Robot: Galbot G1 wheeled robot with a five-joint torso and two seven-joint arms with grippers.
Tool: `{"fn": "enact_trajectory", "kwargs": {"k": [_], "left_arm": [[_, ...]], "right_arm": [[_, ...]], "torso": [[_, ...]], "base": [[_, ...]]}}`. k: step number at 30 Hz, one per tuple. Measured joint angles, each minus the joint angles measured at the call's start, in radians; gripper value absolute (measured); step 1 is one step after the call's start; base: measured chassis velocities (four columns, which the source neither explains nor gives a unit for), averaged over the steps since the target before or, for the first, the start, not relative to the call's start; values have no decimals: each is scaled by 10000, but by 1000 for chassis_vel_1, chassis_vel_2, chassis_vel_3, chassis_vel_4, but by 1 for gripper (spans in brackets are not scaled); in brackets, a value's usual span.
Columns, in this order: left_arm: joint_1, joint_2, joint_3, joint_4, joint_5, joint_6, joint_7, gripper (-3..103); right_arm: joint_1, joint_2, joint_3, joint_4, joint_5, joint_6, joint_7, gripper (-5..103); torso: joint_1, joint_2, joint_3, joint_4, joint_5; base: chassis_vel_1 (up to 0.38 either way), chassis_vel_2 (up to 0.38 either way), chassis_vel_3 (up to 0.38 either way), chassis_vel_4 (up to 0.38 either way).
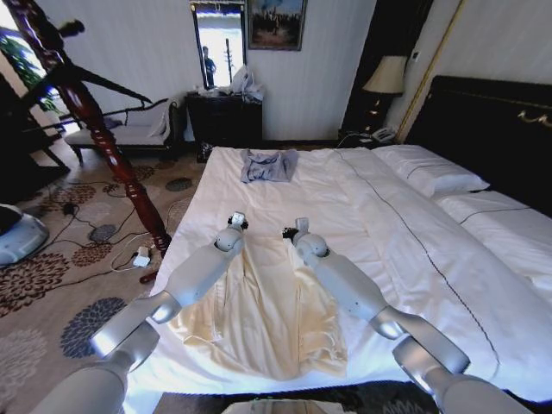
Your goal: Pick up the clothes from the bed and hang them on the clothes hanger.
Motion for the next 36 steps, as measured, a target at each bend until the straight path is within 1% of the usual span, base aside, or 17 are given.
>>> {"fn": "enact_trajectory", "kwargs": {"k": [4, 5, 7, 9, 11, 15, 18, 20, 21, 22, 24, 28, 29, 32, 33, 34, 36], "left_arm": [[285, 573, 113, -1014, -245, 267, -110, 32], [285, 573, 113, -1014, -245, 267, -110, 32], [346, 862, 191, -1505, -425, 383, -113, 38], [381, 1094, 274, -1885, -580, 444, -110, 48], [396, 1180, 300, -2024, -640, 452, -101, 48], [669, 2249, 699, -3538, -1706, 903, -78, 70], [754, 2487, 786, -3753, -1769, 913, -74, 76], [1027, 2951, 788, -4248, -1878, 779, -133, 86], [1198, 3145, 685, -4519, -1956, 640, -168, 92], [1422, 3380, 525, -4814, -2029, 482, -194, 97], [1705, 3650, 358, -5141, -2075, 310, -198, 97], [3243, 4687, -917, -6552, -2018, -366, -153, 100], [3243, 4687, -917, -6552, -2018, -366, -153, 100], [5230, 5238, -2667, -7633, -1534, -652, -120, 100], [5230, 5238, -2667, -7633, -1534, -652, -120, 100], [5896, 5350, -3164, -7923, -1274, -765, -117, 100], [7261, 5442, -4069, -8427, -385, -1051, -73, 100]], "right_arm": [[-172, -809, 43, 615, 527, 20, 21, 33], [-172, -809, 43, 615, 527, 20, 21, 33], [-324, -1189, 46, 1019, 853, 4, 31, 44], [-459, -1450, 78, 1344, 1127, -19, 12, 50], [-505, -1528, 103, 1447, 1232, -27, 4, 56], [-1081, -2318, 601, 2784, 2358, -421, -436, 77], [-1206, -2504, 631, 3026, 2335, -491, -579, 83], [-1489, -2758, 910, 3487, 2398, -524, -619, 83], [-1633, -2867, 1093, 3740, 2455, -502, -597, 93], [-1769, -2980, 1248, 3971, 2468, -434, -581, 97], [-1900, -3111, 1405, 4209, 2465, -343, -576, 99], [-2975, -3873, 2505, 5422, 2695, -150, -519, 100], [-2975, -3873, 2505, 5422, 2695, -150, -519, 100], [-4593, -4786, 3632, 6389, 2253, -100, -679, 100], [-4593, -4786, 3632, 6389, 2253, -100, -679, 100], [-5015, -4978, 3992, 6678, 2134, -60, -709, 100], [-5991, -5319, 4894, 7448, 1965, 100, -708, 100]], "torso": [[-1, 0, -1, -10, -1], [-1, 0, -1, -10, -1], [-2, 1, -2, -3, 0], [-2, 0, -1, -4, -1], [-2, 0, -1, -6, 0], [-3, 1, -2, -5, -1], [-3, 1, -2, -3, -2], [-3, 1, -2, -4, 0], [-2, 1, -2, -6, -2], [-1, 1, -2, -9, 1], [-2, 0, -2, -8, 2], [-3, 1, -4, 1, 0], [-3, 1, -4, 1, 0], [-4, 2, -3, -13, 3], [-4, 2, -3, -13, 3], [-4, 2, -4, -15, 12], [-4, 2, -3, -3, -10]], "base": [[0, 0, 0, 0], [0, 0, 0, 0], [0, 0, 0, 0], [0, 0, 0, 0], [0, 0, 0, 0], [0, 0, 0, 0], [0, 0, 0, 0], [0, 0, 0, 0], [0, 0, 0, 0], [0, 0, 0, 0], [0, 0, 0, 0], [0, 0, 0, 0], [0, 0, 0, 0], [0, 0, 0, 0], [0, 0, 0, 0], [0, 0, 0, 0], [0, 0, 0, 0]]}}
